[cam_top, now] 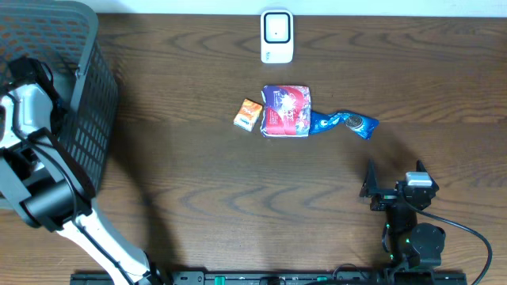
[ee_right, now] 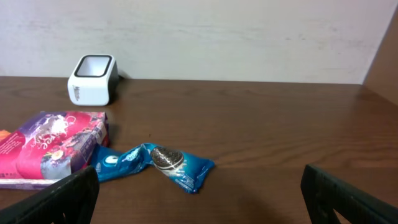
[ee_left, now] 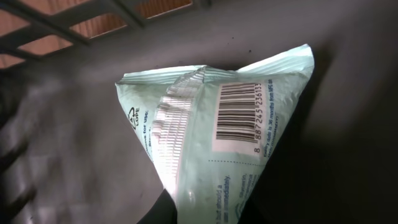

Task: Scan the item barcode
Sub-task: 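Reach into the basket and grasp the mint-green barcode pack, then lift the mint-green pack out toward the scanner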

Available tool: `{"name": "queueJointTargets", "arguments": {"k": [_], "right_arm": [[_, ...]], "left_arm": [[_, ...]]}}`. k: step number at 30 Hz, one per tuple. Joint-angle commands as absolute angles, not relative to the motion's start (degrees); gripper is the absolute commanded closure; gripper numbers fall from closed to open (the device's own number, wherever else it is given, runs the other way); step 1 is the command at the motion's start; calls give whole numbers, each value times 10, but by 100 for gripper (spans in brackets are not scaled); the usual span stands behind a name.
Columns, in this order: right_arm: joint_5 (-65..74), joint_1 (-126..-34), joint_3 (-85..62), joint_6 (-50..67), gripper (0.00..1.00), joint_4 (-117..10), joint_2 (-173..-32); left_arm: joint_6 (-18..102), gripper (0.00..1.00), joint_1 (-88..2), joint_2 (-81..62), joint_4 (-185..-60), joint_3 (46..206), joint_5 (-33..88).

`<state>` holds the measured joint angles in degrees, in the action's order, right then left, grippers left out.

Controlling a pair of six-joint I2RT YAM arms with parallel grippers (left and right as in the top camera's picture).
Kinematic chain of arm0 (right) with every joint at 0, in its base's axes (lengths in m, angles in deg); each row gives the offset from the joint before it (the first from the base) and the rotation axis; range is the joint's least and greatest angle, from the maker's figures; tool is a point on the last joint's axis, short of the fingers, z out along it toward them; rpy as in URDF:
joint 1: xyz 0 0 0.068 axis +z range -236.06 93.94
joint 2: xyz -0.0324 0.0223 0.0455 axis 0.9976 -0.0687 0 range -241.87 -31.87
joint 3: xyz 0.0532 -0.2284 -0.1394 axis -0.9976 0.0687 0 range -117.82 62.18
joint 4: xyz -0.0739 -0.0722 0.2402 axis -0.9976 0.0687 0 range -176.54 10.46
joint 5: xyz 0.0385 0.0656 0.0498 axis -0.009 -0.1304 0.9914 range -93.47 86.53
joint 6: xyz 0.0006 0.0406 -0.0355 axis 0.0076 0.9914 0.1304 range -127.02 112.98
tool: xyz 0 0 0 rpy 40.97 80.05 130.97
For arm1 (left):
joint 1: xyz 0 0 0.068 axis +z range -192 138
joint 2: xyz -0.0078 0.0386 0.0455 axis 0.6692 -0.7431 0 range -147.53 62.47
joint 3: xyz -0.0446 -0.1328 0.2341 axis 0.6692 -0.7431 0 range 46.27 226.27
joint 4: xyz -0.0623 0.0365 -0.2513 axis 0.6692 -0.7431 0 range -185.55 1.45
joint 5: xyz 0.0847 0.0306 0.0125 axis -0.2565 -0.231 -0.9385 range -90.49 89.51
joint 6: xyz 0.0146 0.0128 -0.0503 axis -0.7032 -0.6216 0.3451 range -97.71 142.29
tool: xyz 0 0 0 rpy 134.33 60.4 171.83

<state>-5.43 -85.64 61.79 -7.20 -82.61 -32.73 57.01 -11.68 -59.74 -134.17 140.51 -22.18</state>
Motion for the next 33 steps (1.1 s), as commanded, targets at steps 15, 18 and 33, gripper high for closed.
{"name": "queueJointTargets", "arguments": {"k": [15, 18, 33], "right_arm": [[-55, -860, 619, -62, 1, -824, -325], [-55, -860, 619, -62, 1, -824, -325], [-55, -860, 619, -62, 1, -824, -325]], "left_arm": [[563, 93, -117, -265, -1263, 1402, 26], [504, 93, -140, -190, -1218, 1402, 161], [401, 93, -574, -289, -1143, 1402, 166]]}}
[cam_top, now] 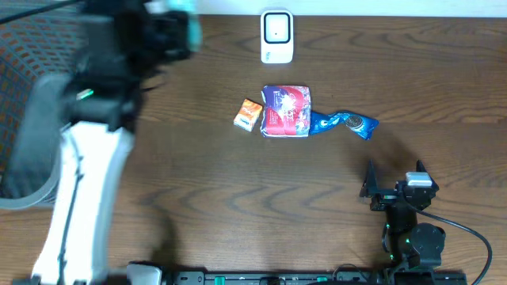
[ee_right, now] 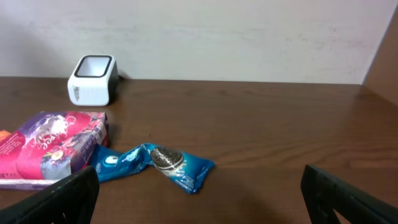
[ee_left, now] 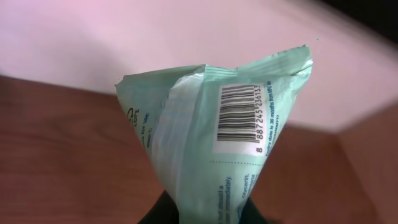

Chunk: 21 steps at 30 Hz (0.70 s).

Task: Scan the item barcode
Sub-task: 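Lift the mint-green pack out toward the scanner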

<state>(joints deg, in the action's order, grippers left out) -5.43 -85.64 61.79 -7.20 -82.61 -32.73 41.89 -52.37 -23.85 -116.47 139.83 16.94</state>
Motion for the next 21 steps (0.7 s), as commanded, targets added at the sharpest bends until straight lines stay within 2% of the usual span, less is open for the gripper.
{"name": "queueJointTargets", "arguments": {"k": [1, 9, 18, 19, 21], "right_arm": [[-55, -860, 619, -62, 1, -824, -325], [-55, -860, 619, -62, 1, -824, -325], [-55, -860, 619, -62, 1, -824, -325], [-55, -860, 619, -62, 1, -824, -325], [-55, -860, 619, -62, 1, -824, -325]], "left_arm": [[401, 93, -595, -315, -1124, 1402, 166], [401, 93, -712, -490, -954, 1402, 166], [416, 92, -789, -603, -881, 1402, 150], [433, 90, -793, -608, -878, 1402, 132], [460, 78, -796, -616, -878, 1402, 117]]}}
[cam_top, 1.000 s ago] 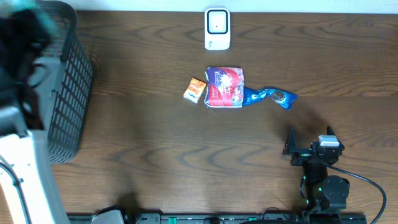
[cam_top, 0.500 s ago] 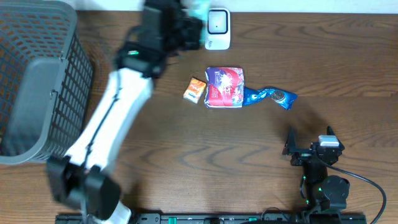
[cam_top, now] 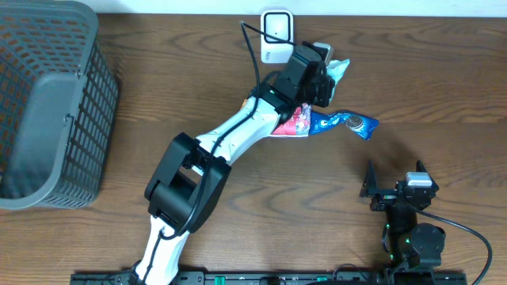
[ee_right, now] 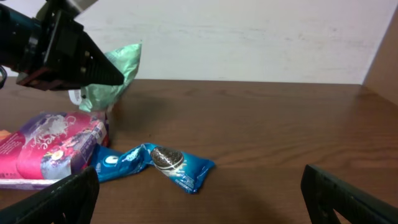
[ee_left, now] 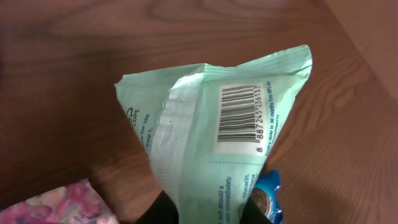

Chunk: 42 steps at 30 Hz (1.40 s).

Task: Scan the item barcode
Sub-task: 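Lift the mint-green pack out toward the scanner, then release the mint-green pack on the table and retract the left arm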

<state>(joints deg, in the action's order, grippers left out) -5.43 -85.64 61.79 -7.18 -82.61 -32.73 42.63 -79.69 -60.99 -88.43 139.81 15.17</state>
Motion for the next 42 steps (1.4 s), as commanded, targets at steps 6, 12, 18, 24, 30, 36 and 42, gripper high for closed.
{"name": "queueJointTargets", "arguments": {"k": [6, 12, 18, 24, 30, 36, 42], "right_arm": [[-55, -860, 619, -62, 1, -824, -325], [-55, -860, 619, -62, 1, -824, -325], [-55, -860, 619, -62, 1, -824, -325], [-55, -860, 619, -62, 1, -824, -325], [-55, -860, 619, -62, 1, -824, -325], [-55, -860, 619, -62, 1, -824, -325], [140, -860, 619, 113, 1, -915, -325]], "left_arm": [[466, 11, -793, -608, -885, 1402, 120], [466, 9, -769, -507, -929, 1402, 121], [465, 5, -692, -337, -1150, 1402, 118], [461, 2, -542, -201, -1436, 1402, 52], [461, 2, -456, -170, -1533, 1402, 52], [461, 2, -426, -173, -1592, 1402, 50], [461, 2, -426, -173, -1592, 1402, 50]]}}
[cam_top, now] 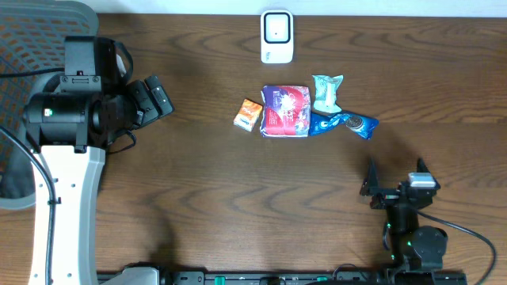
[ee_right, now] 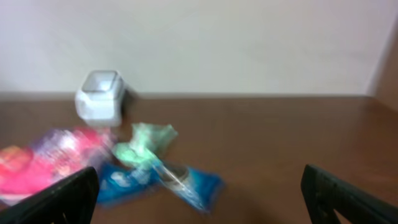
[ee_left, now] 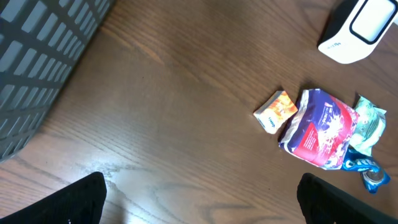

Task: Scan the item barcode
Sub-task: 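Release the mint-green pack on the table and retract the left arm, then reach the right gripper to the blue Oreo pack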

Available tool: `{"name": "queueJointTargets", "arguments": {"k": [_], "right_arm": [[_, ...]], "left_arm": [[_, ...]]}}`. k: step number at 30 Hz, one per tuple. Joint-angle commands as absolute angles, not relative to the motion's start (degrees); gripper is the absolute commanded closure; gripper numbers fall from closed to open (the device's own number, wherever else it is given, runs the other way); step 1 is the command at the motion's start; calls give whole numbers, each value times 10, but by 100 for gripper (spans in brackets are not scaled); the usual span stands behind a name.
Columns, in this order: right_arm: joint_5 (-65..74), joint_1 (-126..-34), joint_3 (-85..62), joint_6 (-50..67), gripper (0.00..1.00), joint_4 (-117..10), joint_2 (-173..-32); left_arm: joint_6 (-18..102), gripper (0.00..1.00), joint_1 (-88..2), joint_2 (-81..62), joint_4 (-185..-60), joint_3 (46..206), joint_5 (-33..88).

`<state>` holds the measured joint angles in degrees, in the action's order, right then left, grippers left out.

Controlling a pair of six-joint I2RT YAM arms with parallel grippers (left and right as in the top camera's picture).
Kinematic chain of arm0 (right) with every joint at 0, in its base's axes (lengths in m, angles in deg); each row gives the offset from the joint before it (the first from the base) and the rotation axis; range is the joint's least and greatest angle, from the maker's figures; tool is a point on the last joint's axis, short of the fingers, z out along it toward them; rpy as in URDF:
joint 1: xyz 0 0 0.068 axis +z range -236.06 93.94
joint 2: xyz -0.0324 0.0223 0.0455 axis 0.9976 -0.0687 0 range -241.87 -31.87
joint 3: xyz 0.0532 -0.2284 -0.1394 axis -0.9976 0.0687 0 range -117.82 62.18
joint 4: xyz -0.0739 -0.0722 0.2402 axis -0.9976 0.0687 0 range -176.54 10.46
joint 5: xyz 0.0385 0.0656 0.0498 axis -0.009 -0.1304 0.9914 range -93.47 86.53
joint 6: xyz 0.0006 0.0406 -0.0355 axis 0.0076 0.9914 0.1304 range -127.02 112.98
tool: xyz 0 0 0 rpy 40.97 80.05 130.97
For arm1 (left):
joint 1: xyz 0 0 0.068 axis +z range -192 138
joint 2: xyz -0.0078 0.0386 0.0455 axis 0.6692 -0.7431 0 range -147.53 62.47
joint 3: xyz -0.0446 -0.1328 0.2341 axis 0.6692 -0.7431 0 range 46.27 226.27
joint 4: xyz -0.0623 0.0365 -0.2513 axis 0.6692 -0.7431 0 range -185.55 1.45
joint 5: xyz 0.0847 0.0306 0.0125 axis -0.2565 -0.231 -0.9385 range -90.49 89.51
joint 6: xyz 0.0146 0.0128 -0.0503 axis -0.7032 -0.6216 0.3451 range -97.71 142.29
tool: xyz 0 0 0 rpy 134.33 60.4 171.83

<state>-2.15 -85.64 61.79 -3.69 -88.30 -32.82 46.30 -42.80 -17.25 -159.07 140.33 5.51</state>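
Observation:
The white scanner [cam_top: 276,36] stands at the table's far edge. A pale green packet [cam_top: 325,92] lies below and right of it, against the red-purple pack [cam_top: 286,111] and the blue cookie wrapper [cam_top: 345,123]. A small orange packet [cam_top: 249,113] lies left of the red pack. My left gripper [cam_top: 152,99] hangs at the left beside the basket, open and empty [ee_left: 202,205]; its view shows the packet [ee_left: 368,119] far off. My right gripper [cam_top: 394,180] sits at the near right, open and empty [ee_right: 202,202]. That view is blurred.
A grey mesh basket [cam_top: 36,16] stands at the far left, partly under my left arm, and shows at the upper left of the left wrist view [ee_left: 37,62]. Bare brown table [cam_top: 238,198] spreads between the arms and the pile.
The green packet, then held in my left gripper next to the scanner, now lies on the table beside the red pack. My left gripper is open and back near the basket. The right wrist view has shifted slightly and blurred.
My left gripper was inside the basket, shut on the green packet with its barcode showing. Then it held the packet above the table's left side, then right by the scanner over the pile. Now the packet rests in the pile and the gripper is empty at the left.

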Motion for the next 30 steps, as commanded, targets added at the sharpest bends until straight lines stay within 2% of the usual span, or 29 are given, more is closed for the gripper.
{"name": "queueJointTargets", "arguments": {"k": [1, 3, 7, 12, 15, 19, 21, 27, 28, 30], "right_arm": [[179, -860, 619, 141, 1, -915, -325], [251, -860, 619, 186, 1, -914, -325], [256, -860, 619, 271, 1, -961, -325], [249, -860, 618, 288, 1, -1064, -325], [181, -860, 589, 287, 1, -1079, -330], [165, -860, 476, 194, 1, -947, -405], [165, -860, 392, 134, 1, -842, -480], [151, -860, 119, 28, 1, -558, -761], [175, -860, 31, -12, 1, -482, -855], [218, -860, -13, -13, 1, -446, -910]], "left_arm": [[461, 2, -426, -173, -1592, 1402, 50], [461, 2, -426, -173, -1592, 1402, 50], [461, 2, -426, -173, -1592, 1402, 50], [461, 2, -426, -173, -1592, 1402, 50], [461, 2, -426, -173, -1592, 1402, 50], [461, 2, -426, -173, -1592, 1402, 50], [461, 2, -426, -173, -1592, 1402, 50], [461, 2, -426, -173, -1592, 1402, 50], [461, 2, -426, -173, -1592, 1402, 50], [461, 2, -426, -173, -1592, 1402, 50]]}}
